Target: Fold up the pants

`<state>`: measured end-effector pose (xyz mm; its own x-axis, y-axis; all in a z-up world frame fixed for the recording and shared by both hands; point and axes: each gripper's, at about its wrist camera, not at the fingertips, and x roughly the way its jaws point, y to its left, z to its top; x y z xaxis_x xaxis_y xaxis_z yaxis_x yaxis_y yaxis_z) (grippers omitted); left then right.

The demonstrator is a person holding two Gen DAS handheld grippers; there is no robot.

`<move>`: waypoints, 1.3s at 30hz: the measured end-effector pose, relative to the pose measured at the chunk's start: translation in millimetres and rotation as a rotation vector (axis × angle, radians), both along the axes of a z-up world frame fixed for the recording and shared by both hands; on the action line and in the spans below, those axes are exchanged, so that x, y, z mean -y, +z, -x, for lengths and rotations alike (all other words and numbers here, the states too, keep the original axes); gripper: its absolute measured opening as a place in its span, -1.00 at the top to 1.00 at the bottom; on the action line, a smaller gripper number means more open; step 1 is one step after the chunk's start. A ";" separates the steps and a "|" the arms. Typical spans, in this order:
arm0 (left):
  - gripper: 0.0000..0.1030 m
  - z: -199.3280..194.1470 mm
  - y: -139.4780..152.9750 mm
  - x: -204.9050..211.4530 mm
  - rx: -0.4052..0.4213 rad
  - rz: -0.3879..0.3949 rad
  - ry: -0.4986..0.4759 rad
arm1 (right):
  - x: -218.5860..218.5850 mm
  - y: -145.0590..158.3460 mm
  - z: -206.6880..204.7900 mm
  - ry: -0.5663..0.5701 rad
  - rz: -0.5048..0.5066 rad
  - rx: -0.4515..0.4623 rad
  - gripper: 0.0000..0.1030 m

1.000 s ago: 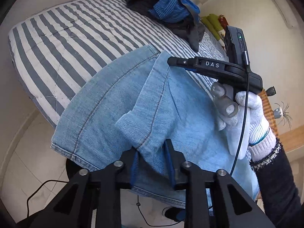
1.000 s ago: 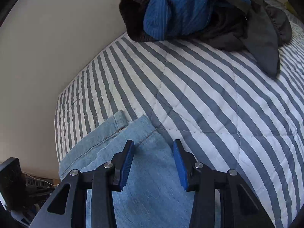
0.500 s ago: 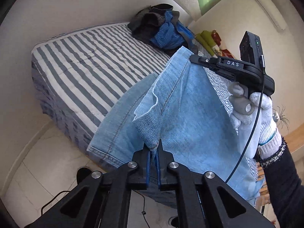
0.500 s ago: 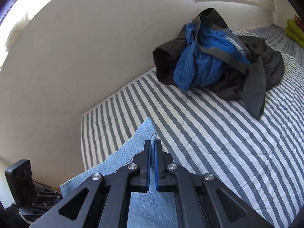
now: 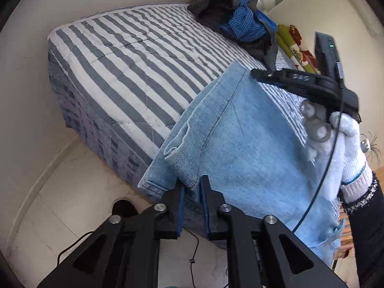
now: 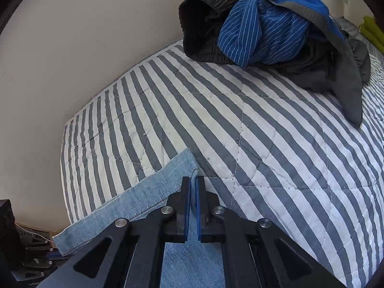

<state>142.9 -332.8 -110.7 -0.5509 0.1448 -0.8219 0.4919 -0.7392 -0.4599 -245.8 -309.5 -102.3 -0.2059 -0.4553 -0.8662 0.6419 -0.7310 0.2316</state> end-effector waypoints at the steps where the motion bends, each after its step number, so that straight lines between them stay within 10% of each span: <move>1: 0.24 -2.3 2.3 3.2 0.016 0.015 0.024 | -5.3 8.0 0.2 -0.011 0.012 -0.003 0.74; 12: 0.24 23.6 129.1 -60.3 -0.160 0.192 -0.188 | -186.9 158.2 -93.6 -0.119 0.171 -0.184 0.58; 22: 0.21 130.6 232.0 -284.1 -0.329 0.190 -0.674 | -454.9 208.8 -268.9 -0.609 0.031 -0.336 0.50; 31: -0.07 202.0 165.0 -529.7 -0.179 0.012 -1.086 | -665.6 136.0 -417.3 -1.171 -0.049 -0.185 0.50; 39: -0.36 262.0 83.4 -650.8 0.002 -0.056 -1.178 | -758.5 86.5 -497.5 -1.404 0.061 -0.069 0.50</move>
<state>-119.0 318.0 -27.4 -0.0523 0.5992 -0.7989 -0.4799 -0.7166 -0.5061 251.7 449.0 -15.8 -0.5545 0.1268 -0.8225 -0.5933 -0.7533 0.2839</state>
